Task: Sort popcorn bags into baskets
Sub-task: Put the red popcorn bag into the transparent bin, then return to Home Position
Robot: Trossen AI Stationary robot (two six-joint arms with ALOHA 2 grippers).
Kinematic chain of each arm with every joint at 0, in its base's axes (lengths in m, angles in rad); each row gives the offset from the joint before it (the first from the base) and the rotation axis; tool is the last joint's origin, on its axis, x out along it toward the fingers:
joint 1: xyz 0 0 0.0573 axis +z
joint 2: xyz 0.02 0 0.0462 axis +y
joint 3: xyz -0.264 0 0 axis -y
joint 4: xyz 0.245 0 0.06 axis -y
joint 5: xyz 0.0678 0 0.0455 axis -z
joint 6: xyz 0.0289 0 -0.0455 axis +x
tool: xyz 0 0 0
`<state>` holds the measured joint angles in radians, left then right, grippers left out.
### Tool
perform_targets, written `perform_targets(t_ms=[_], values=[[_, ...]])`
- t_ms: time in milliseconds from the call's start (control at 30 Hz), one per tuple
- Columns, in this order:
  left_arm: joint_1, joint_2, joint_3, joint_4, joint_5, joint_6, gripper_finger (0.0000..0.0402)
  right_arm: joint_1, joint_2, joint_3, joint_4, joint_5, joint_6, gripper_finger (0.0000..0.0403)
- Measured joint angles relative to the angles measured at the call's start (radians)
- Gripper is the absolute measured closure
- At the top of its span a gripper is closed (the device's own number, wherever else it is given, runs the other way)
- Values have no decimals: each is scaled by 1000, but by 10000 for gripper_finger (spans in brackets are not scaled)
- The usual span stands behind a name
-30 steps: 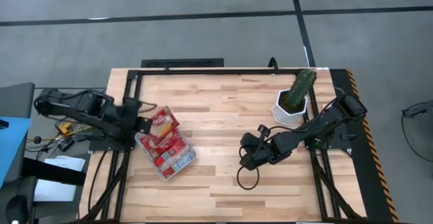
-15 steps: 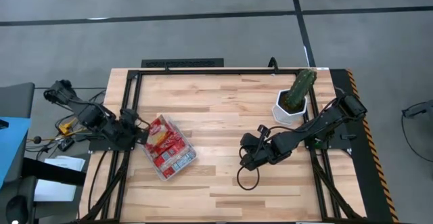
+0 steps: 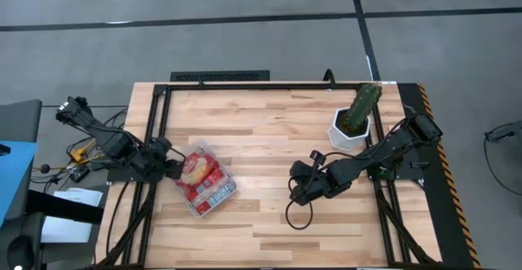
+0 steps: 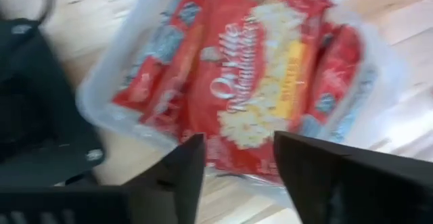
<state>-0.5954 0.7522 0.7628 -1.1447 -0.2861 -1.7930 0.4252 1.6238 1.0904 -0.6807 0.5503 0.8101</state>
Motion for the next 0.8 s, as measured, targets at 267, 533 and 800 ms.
perform_targets(t_ms=[267, 533, 800], values=[[0, -80, 27, -80, -38, -92, 156, -12, -16, 0, 9, -2, -73, 368], [0, -207, 202, 105, -461, 251, 152, -95, -250, 53, 5, -11, -376, 377], [0, -251, 379, 227, -510, 713, 152, -141, -600, 177, -87, 85, -705, 382]])
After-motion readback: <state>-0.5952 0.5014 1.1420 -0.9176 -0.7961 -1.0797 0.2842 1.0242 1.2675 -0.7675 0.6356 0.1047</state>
